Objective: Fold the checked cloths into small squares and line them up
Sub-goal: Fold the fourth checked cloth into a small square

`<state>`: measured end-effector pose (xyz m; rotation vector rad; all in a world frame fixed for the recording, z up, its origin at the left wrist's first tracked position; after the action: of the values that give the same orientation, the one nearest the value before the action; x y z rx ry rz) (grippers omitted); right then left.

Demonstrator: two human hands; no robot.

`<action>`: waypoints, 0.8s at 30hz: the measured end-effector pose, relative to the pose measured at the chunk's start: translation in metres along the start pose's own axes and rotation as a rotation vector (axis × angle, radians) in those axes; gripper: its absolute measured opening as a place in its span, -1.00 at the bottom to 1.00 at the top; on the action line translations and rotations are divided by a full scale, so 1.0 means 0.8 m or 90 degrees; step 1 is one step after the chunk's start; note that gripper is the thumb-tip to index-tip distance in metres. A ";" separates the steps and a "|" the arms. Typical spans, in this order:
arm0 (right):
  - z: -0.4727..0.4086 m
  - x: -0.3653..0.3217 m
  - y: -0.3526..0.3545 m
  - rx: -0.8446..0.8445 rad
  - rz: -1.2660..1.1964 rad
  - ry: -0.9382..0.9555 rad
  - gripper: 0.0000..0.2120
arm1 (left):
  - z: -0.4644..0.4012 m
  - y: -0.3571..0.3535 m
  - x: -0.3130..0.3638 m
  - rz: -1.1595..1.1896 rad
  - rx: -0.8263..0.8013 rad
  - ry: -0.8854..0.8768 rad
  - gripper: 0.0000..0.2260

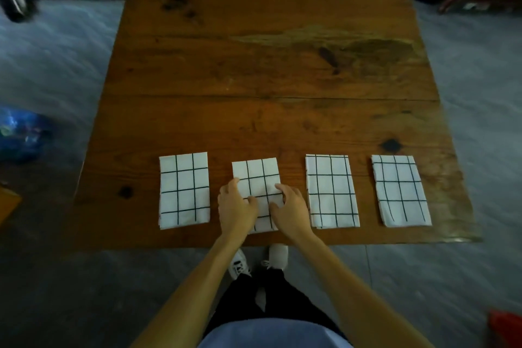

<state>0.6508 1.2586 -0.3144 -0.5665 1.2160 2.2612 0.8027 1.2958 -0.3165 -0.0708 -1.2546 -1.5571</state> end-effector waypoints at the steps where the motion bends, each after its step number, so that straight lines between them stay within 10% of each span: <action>1: 0.001 0.000 -0.002 0.000 -0.002 -0.002 -0.52 | -0.001 0.000 0.001 0.002 -0.001 -0.005 -0.50; 24: 0.003 -0.070 -0.027 -0.036 -0.056 0.130 -0.62 | 0.004 0.089 -0.038 0.031 0.136 0.036 -0.53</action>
<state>0.7076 1.2575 -0.2950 -0.8730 1.1991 2.2116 0.8660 1.3283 -0.2866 0.0790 -1.3568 -1.3675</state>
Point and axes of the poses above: each hand's wrist, its own z-axis away from the middle knuckle, its own y-axis out of the back of the hand, x = y × z, the point moved 8 cm from there along -z, towards the middle knuckle, and after that the axes turned 3 degrees about z, right-handed, at the moved point
